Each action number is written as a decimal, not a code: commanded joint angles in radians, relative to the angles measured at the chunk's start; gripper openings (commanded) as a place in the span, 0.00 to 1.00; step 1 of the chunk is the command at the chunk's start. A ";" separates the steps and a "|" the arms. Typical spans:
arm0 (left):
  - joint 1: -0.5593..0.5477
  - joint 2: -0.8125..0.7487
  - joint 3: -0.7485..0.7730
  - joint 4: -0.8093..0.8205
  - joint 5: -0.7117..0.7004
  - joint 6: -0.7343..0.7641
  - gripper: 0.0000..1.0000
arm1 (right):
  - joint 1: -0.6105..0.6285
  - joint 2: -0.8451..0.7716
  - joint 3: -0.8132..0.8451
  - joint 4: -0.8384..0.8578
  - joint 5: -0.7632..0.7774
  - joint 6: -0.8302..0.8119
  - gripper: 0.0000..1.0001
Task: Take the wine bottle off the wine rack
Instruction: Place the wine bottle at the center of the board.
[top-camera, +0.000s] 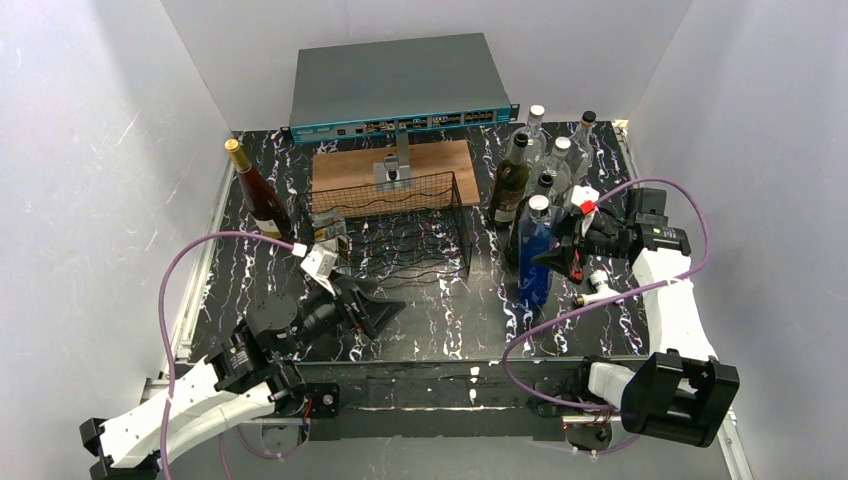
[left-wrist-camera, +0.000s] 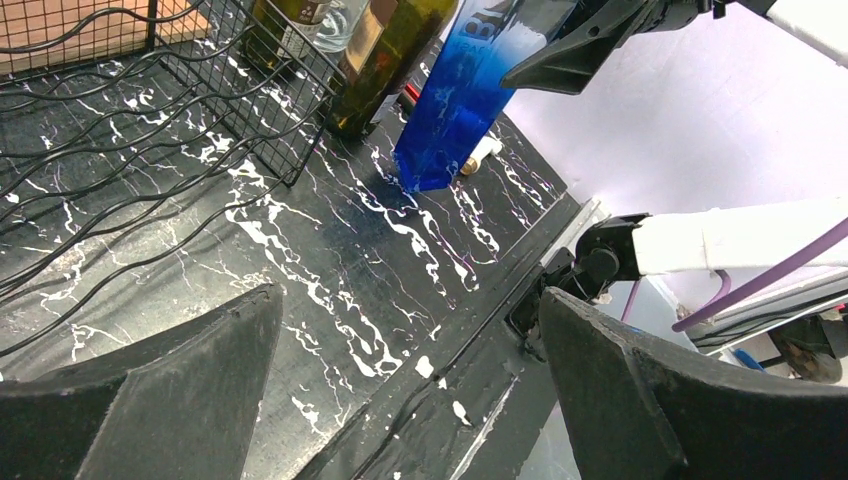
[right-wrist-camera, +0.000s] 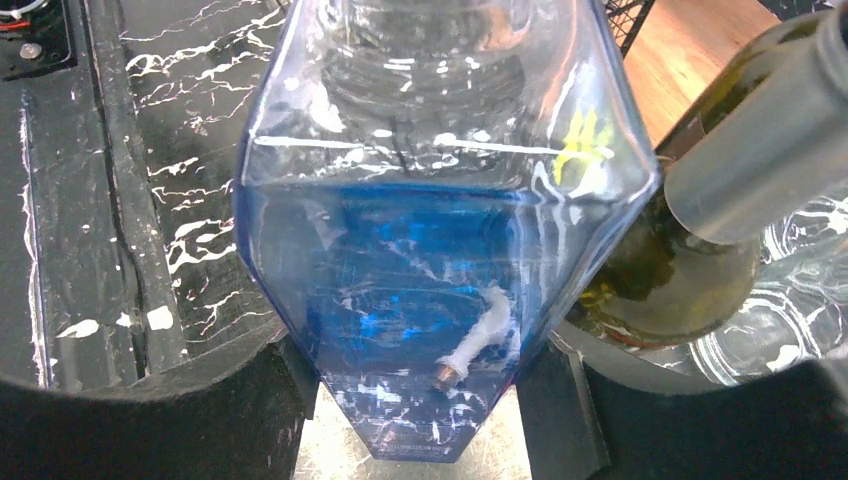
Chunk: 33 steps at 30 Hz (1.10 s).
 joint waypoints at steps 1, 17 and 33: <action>-0.002 -0.017 -0.005 -0.026 -0.031 0.003 0.99 | -0.055 -0.045 0.013 0.007 -0.159 -0.031 0.21; -0.002 -0.079 -0.023 -0.068 -0.061 -0.006 0.99 | -0.204 -0.008 -0.021 0.152 -0.167 -0.008 0.23; -0.001 -0.082 -0.005 -0.103 -0.079 0.001 0.99 | -0.205 0.043 -0.115 0.592 -0.092 0.271 0.32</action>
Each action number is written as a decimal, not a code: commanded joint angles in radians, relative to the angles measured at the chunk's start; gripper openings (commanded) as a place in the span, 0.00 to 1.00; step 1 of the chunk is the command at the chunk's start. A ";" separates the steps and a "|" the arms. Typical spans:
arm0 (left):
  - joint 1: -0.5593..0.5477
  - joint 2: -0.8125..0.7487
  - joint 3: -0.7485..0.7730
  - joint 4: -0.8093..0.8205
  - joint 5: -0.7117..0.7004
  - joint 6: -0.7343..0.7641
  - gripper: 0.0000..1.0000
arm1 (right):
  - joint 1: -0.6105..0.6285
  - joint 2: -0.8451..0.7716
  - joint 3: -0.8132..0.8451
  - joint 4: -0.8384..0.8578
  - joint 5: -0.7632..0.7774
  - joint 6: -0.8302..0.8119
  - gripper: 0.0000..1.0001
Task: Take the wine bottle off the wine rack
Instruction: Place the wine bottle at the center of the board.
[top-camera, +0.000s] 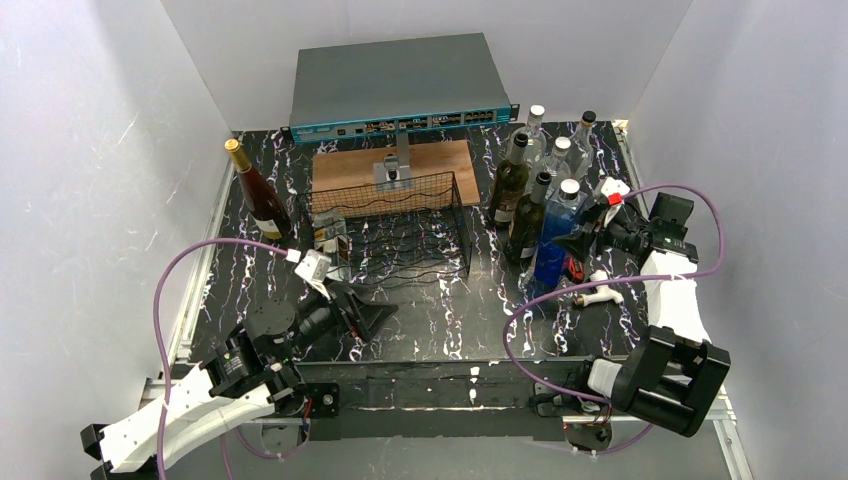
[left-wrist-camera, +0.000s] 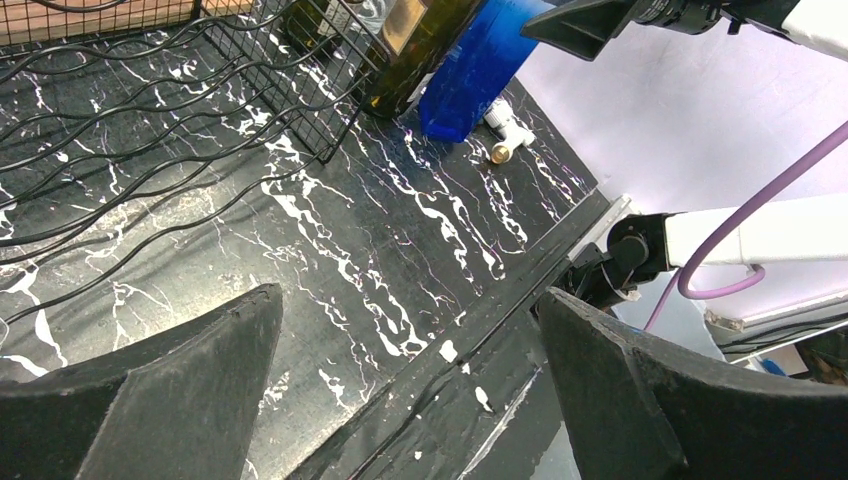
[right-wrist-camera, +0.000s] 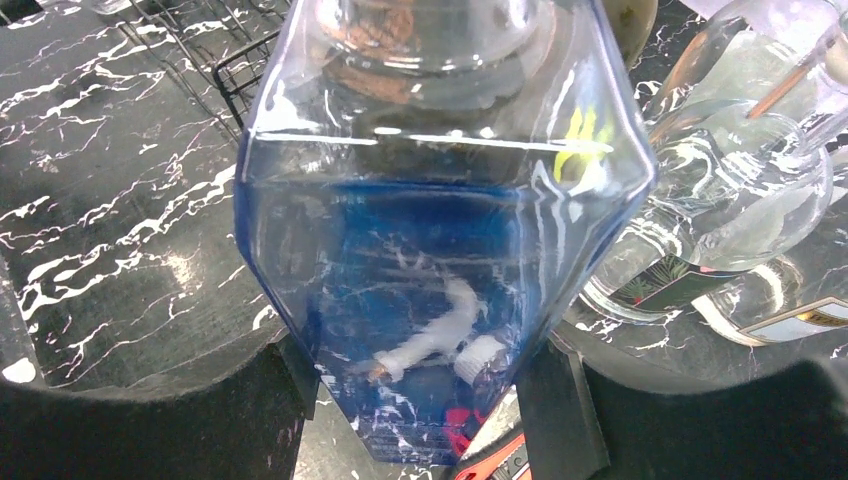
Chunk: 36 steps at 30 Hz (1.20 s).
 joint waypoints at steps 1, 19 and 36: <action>0.000 -0.012 0.013 -0.012 -0.027 0.012 0.99 | -0.003 -0.011 -0.011 0.245 -0.048 0.116 0.32; 0.000 -0.042 0.013 -0.068 -0.053 -0.009 0.99 | -0.004 -0.058 -0.074 0.216 0.065 0.096 0.75; -0.001 -0.003 0.085 -0.185 -0.067 -0.050 0.99 | -0.004 -0.181 0.050 -0.091 0.304 0.186 0.98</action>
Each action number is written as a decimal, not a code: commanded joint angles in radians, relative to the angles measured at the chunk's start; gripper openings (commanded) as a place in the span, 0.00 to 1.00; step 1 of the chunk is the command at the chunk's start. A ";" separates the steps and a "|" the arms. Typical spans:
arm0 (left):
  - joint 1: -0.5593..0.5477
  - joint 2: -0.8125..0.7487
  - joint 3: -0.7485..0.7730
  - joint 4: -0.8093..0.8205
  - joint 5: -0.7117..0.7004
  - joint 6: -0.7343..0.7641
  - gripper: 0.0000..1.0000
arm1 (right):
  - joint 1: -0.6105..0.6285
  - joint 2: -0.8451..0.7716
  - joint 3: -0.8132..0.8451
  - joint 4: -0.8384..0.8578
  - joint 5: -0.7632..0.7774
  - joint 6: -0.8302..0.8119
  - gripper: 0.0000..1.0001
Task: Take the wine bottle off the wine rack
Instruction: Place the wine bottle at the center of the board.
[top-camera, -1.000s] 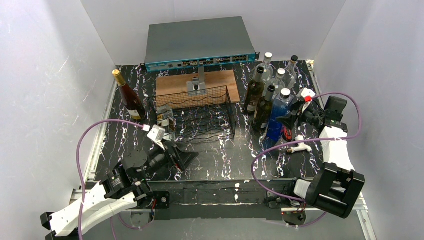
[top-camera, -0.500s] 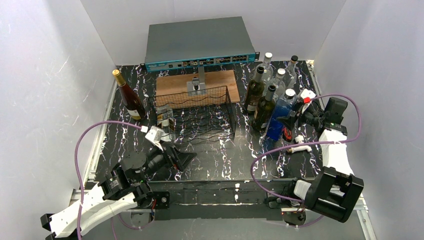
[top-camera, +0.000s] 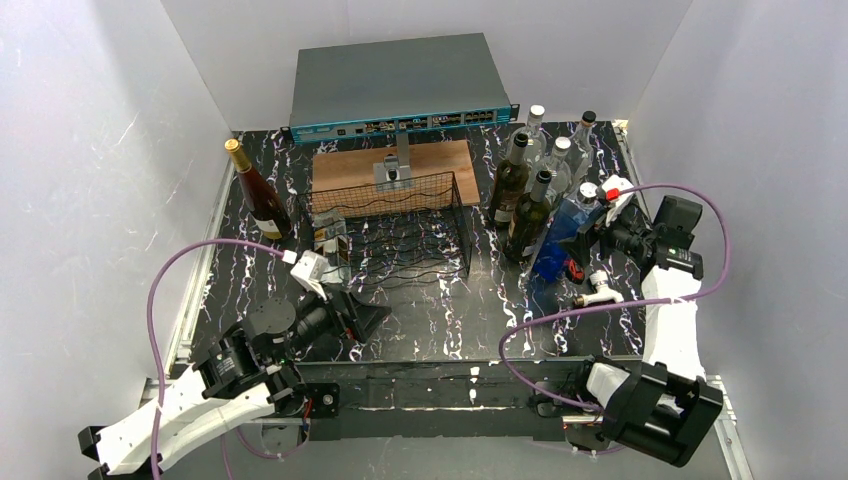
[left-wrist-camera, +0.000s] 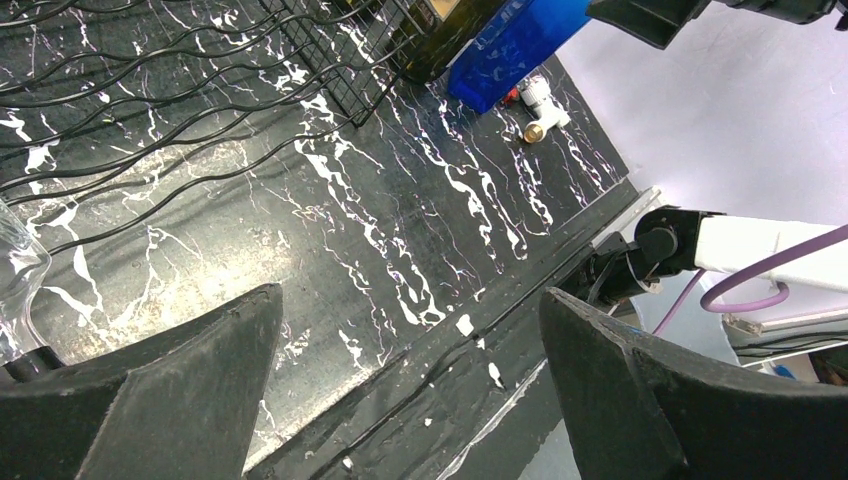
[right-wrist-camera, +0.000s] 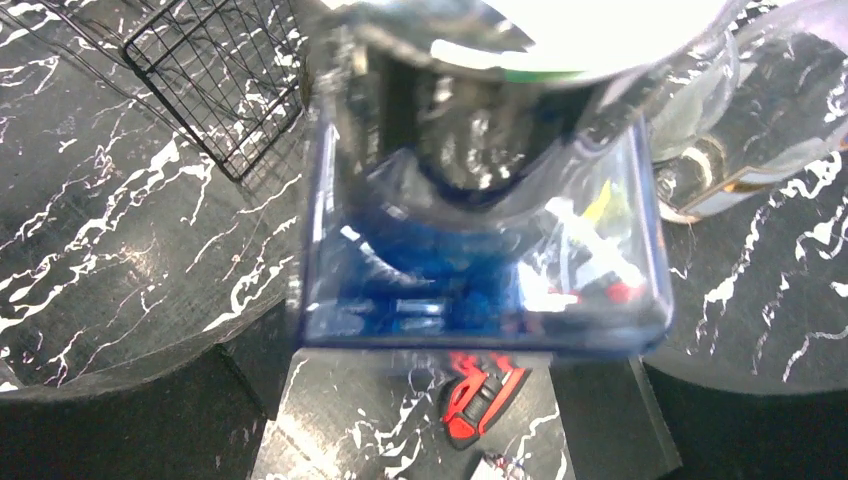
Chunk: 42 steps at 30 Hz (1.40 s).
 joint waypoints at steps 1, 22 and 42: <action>-0.001 0.002 0.050 -0.042 -0.026 -0.006 0.99 | -0.003 -0.062 0.058 -0.082 0.089 0.034 0.98; 0.000 -0.008 0.122 -0.170 -0.077 -0.024 0.99 | -0.003 -0.111 0.213 -0.652 0.090 -0.161 0.98; -0.002 0.048 0.191 -0.310 -0.171 -0.092 0.99 | 0.210 -0.140 0.185 -0.598 0.000 -0.067 0.98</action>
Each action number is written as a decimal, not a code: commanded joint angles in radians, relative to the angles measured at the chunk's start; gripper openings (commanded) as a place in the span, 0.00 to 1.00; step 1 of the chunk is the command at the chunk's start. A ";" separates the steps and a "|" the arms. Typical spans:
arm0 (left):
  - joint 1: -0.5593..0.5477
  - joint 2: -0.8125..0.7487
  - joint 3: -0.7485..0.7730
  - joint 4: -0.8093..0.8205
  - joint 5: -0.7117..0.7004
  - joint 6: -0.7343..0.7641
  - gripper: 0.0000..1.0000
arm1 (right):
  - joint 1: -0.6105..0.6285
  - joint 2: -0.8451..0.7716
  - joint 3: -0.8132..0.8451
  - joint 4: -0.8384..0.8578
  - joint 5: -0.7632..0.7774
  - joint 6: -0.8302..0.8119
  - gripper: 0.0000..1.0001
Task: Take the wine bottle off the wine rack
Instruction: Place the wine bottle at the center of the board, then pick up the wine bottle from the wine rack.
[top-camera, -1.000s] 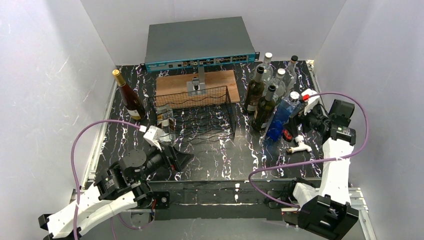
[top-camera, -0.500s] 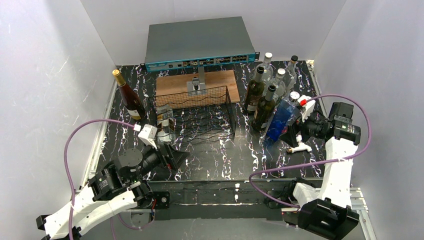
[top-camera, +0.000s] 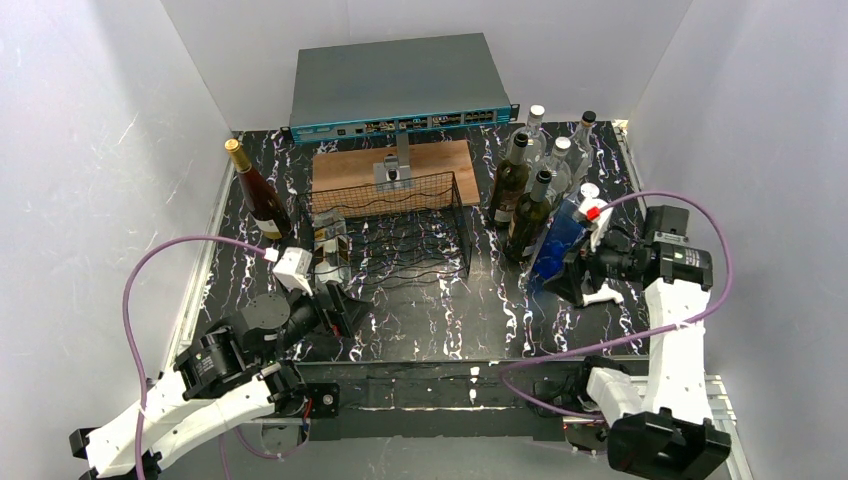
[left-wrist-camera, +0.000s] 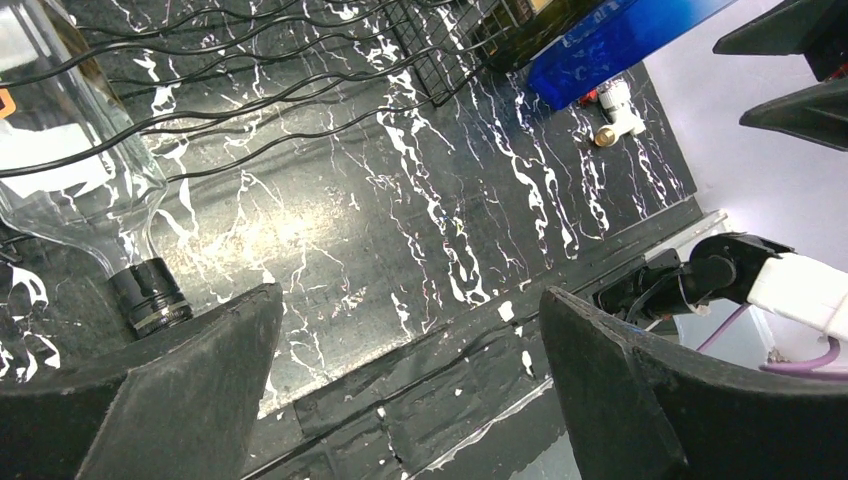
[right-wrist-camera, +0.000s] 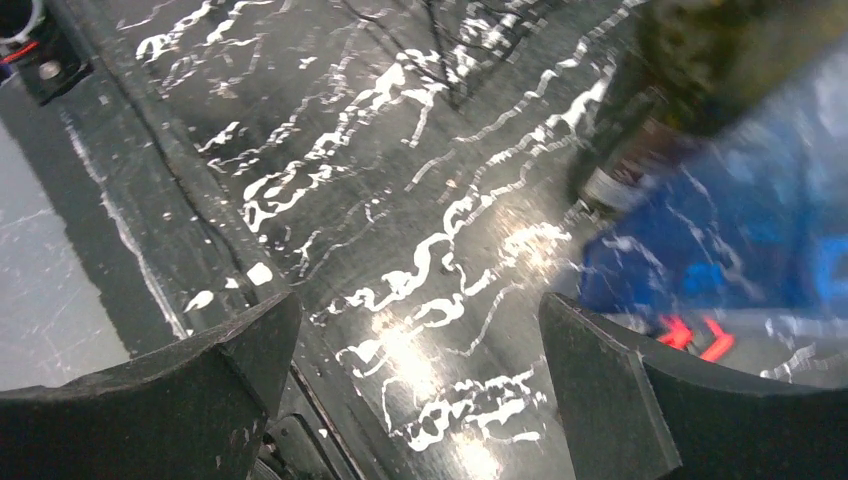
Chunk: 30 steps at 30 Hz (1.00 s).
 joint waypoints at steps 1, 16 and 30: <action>0.000 0.011 0.028 -0.046 -0.049 -0.035 0.99 | 0.189 -0.015 -0.001 0.177 0.015 0.197 0.98; -0.002 0.021 0.053 -0.152 -0.121 -0.109 0.99 | 0.730 0.168 0.123 0.280 0.278 0.147 0.98; -0.001 0.021 0.080 -0.303 -0.230 -0.212 0.99 | 0.785 0.216 0.118 0.399 0.199 0.155 0.99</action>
